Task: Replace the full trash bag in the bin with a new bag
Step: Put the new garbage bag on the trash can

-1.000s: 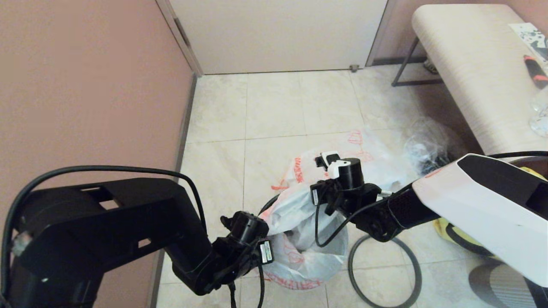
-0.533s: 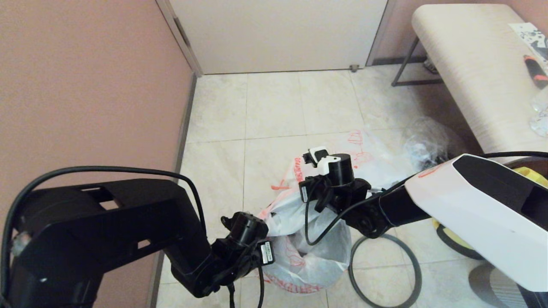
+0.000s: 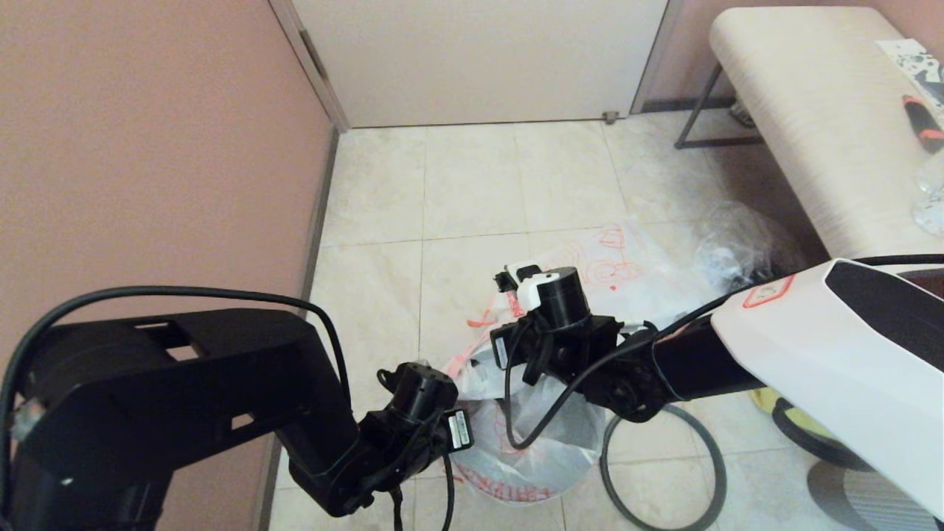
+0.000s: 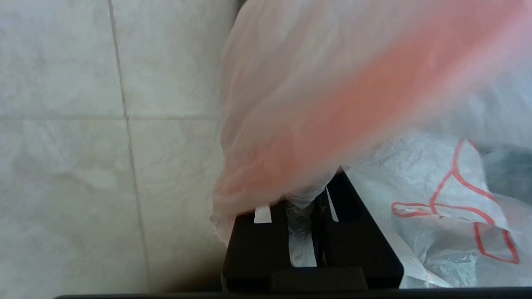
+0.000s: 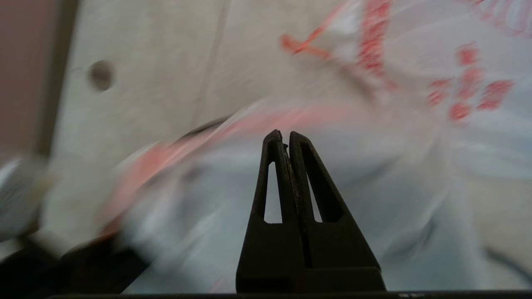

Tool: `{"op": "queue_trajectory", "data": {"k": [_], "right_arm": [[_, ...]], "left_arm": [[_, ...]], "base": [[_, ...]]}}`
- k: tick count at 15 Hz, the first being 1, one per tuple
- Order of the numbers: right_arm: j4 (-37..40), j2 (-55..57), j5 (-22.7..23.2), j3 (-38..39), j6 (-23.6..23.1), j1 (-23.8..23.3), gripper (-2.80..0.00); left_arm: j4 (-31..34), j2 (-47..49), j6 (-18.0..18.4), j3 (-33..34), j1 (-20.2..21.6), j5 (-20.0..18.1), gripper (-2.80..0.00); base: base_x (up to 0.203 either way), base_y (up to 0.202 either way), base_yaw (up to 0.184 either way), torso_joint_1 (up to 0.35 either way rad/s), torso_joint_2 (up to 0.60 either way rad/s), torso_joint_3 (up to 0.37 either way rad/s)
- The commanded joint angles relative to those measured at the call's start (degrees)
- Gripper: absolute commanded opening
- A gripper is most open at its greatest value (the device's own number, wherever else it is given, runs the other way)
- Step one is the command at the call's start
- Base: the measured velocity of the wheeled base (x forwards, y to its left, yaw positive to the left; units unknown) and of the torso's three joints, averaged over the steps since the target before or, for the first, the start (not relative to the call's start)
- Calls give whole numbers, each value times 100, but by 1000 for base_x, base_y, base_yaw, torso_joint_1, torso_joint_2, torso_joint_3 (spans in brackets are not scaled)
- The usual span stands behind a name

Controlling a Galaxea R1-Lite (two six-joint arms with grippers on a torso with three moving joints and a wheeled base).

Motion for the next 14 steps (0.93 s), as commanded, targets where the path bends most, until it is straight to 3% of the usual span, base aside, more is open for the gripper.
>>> {"op": "queue_trajectory", "data": {"k": [1,4,11,14], "right_arm": [[26,-243,-11,179,151,228,-280],[-57,19,16,444,287,369,-280],[-316,330,1244,184,206,-265,-280],[-285,450,1284,36,151,-356,-280]], "left_arm": [[-96,-49,-21,66,4,8,-280],[-129,-41,-20,83,5,8,-280],[-259,-74,-20,213,29,-146,-280],[-553,-166,-8,409,51,-408,-280]], "base": [[0,0,0,0,0,0],[0,0,0,0,0,0],[0,0,0,0,0,0],[0,0,0,0,0,0]]}}
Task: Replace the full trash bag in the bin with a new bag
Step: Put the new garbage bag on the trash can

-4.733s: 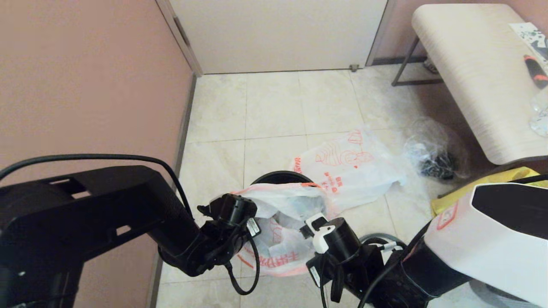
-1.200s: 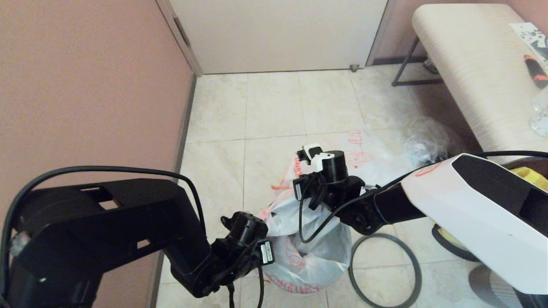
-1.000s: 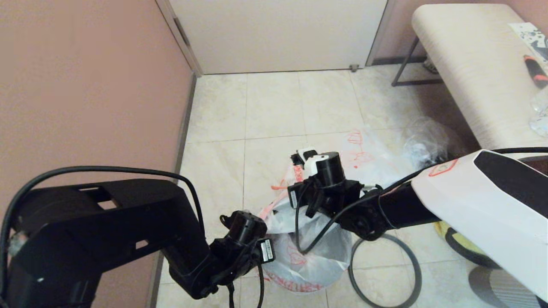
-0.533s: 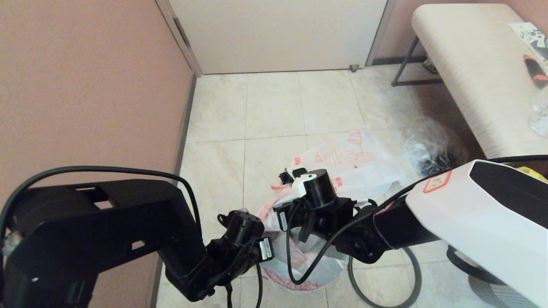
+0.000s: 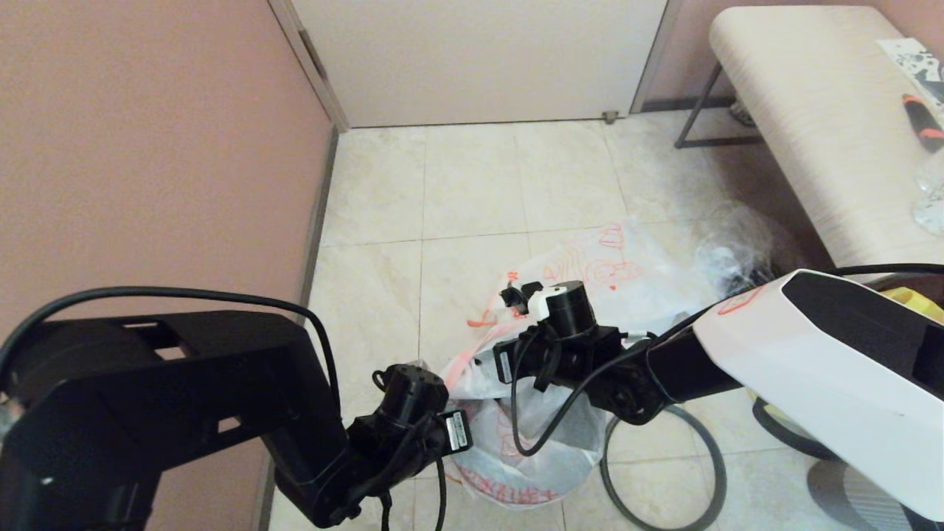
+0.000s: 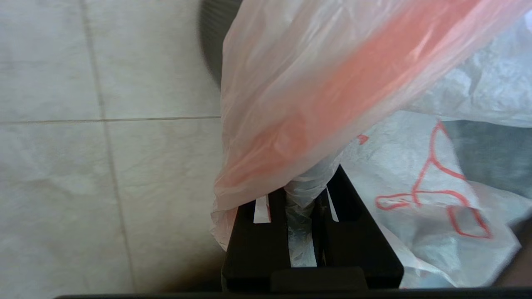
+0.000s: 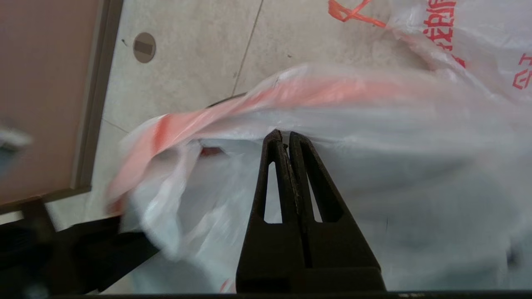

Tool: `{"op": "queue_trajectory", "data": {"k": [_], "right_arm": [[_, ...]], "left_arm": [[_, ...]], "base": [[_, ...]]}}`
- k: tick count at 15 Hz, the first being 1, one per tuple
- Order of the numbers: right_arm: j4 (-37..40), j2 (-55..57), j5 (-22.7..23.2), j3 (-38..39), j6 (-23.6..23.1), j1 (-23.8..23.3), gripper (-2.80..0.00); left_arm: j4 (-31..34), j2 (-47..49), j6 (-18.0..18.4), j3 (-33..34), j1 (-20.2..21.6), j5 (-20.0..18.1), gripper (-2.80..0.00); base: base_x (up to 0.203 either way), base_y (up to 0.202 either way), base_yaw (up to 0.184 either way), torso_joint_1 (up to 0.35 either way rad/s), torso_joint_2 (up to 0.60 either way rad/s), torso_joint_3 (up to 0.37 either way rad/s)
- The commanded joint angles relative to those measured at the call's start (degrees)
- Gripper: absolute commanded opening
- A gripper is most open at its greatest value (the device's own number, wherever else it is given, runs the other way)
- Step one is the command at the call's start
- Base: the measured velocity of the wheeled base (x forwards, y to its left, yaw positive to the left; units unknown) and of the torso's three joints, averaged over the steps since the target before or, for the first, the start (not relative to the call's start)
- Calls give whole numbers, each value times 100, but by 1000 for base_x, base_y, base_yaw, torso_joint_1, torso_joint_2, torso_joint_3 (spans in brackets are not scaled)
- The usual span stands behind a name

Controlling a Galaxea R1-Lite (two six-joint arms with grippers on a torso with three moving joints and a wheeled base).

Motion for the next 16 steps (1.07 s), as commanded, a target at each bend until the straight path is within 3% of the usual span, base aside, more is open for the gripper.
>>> {"op": "queue_trajectory", "data": {"k": [1,10,16], "right_arm": [[-4,90,15,-90,-28,-50,-280],[520,-16,12,-954,-15,-55,-280],[563,-479,95,137,22,-54,-280]], "left_arm": [[-143,-77,-16,113,22,-75,-280],[-178,72,333,147,-15,-105,-280],[-185,55,333,156,-15,-105,-280]], "base": [[0,0,0,0,0,0],[0,0,0,0,0,0],[0,0,0,0,0,0]]}}
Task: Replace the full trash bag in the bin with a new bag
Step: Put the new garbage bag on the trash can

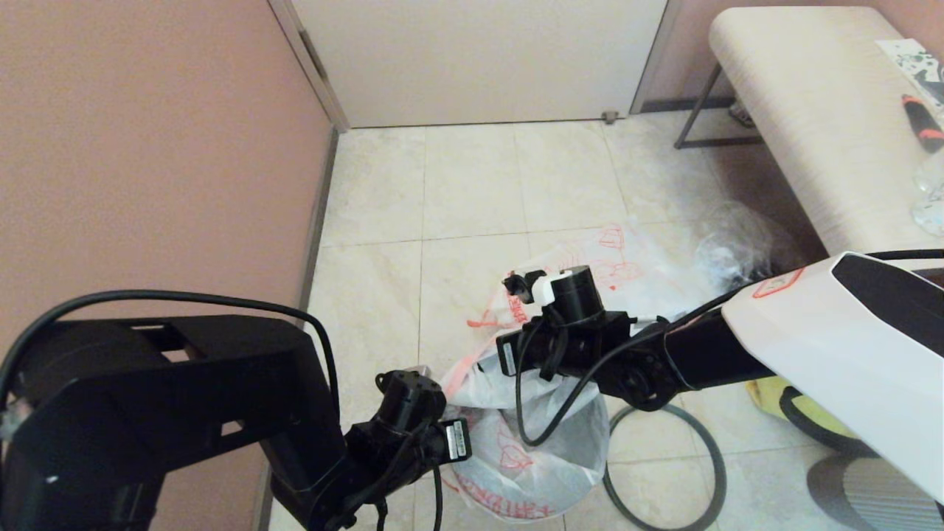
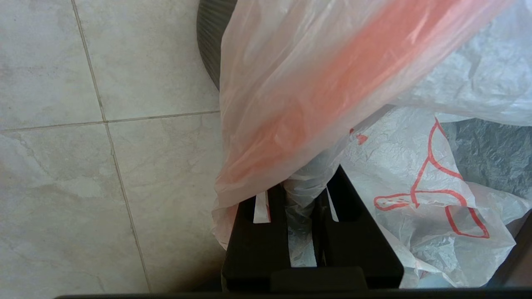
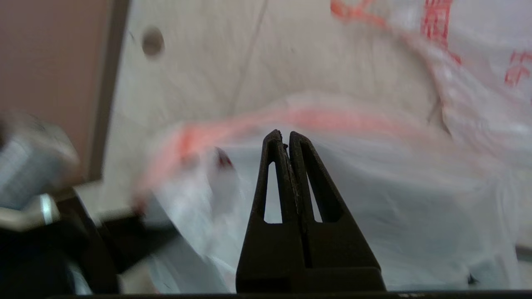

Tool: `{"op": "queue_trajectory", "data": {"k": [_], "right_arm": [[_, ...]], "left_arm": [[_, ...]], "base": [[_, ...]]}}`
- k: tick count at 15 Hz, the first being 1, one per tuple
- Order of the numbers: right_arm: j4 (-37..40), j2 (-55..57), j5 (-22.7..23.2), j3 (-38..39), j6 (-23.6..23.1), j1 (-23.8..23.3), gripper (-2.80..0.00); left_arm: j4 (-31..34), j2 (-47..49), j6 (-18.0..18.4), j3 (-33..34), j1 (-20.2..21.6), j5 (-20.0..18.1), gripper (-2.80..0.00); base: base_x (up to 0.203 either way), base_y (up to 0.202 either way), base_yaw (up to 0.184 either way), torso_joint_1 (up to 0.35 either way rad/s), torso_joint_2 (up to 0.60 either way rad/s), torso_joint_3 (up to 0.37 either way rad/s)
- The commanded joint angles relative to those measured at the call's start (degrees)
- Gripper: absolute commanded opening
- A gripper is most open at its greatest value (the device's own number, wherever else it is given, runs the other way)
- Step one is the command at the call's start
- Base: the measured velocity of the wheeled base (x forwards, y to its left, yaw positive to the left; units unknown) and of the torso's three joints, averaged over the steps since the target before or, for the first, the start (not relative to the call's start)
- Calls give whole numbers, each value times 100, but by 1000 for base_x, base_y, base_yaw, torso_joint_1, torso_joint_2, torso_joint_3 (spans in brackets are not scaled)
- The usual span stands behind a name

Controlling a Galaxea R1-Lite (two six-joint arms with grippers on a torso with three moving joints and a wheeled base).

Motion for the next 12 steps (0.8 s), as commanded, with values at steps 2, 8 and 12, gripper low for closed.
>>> {"op": "queue_trajectory", "data": {"k": [2,8,12], "right_arm": [[101,43,42,101,-120,-93,-280],[140,670,449,-300,-320,-172,-280],[139,804,462,-570,-381,-91,-280]], "left_arm": [[-28,2,-21,2,0,5,-280],[-19,-25,-3,29,0,5,-280],[-19,-25,-3,37,-9,5,-280]], "base": [[0,0,0,0,0,0],[0,0,0,0,0,0],[0,0,0,0,0,0]]}}
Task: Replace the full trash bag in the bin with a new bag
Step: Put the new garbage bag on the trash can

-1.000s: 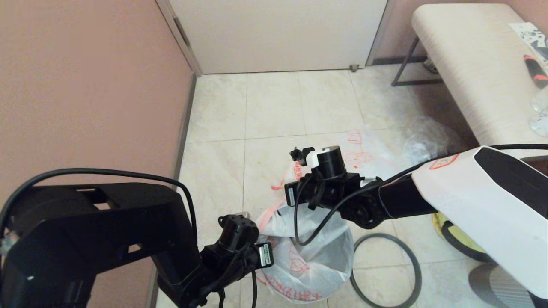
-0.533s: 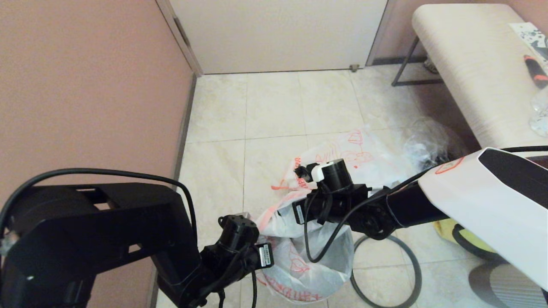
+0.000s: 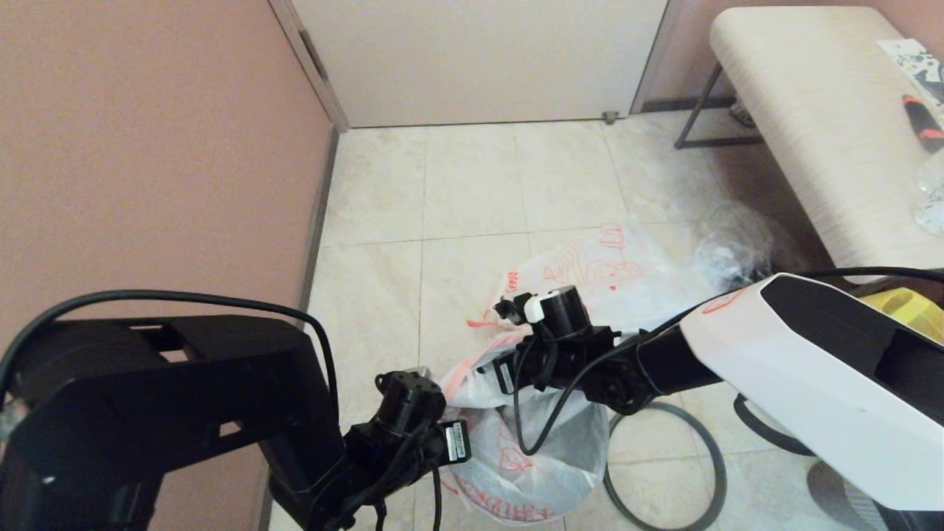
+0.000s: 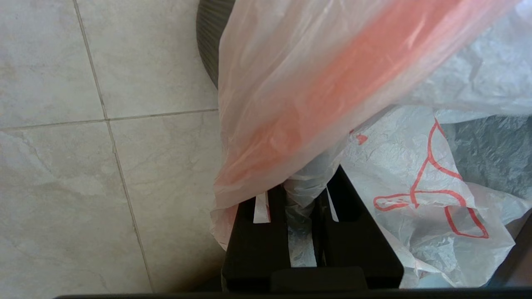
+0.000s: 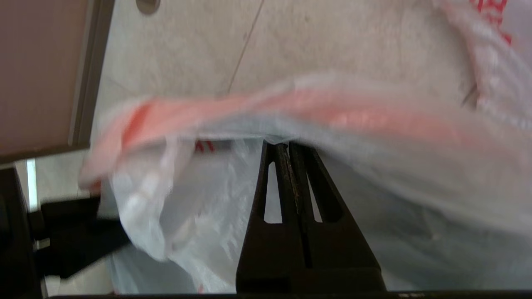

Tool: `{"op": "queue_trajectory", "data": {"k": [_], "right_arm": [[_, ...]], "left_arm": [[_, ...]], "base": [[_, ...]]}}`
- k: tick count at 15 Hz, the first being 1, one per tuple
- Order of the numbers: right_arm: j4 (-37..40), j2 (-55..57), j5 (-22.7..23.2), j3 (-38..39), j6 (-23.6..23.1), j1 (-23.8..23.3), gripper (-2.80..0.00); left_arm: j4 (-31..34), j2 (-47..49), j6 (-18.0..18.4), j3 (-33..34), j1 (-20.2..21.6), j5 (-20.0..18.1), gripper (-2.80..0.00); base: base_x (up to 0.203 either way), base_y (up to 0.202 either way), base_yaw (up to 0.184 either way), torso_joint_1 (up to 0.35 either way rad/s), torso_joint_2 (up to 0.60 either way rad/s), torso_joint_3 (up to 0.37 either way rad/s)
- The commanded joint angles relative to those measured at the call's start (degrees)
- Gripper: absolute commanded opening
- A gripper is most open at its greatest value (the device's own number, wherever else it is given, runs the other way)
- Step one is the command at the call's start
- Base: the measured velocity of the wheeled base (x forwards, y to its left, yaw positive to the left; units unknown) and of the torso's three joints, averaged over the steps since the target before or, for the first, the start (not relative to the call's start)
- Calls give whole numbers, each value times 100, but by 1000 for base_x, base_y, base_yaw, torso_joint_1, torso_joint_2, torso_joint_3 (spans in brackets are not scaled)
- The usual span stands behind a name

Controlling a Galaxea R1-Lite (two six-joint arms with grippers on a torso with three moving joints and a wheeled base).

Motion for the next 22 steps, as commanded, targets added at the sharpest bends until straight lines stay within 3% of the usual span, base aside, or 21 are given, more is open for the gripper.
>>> {"op": "queue_trajectory", "data": {"k": [1,7,10,16,22], "right_arm": [[-6,145,1,-245,22,21,-280],[46,83,-9,-676,103,178,-280],[60,-131,-6,-474,374,234,-280],[-42,-242,7,340,360,426,-280],[-473,-169,-1,248,360,406,-280]], "left_arm": [[-31,-3,-20,1,-3,5,-280],[-31,14,-12,1,-47,5,-280],[-31,14,-20,-15,-38,5,-280],[-31,32,-29,-52,-12,5,-280],[-31,32,-28,-43,-21,5,-280]], "base": [[0,0,0,0,0,0],[0,0,0,0,0,0],[0,0,0,0,0,0],[0,0,0,0,0,0],[0,0,0,0,0,0]]}}
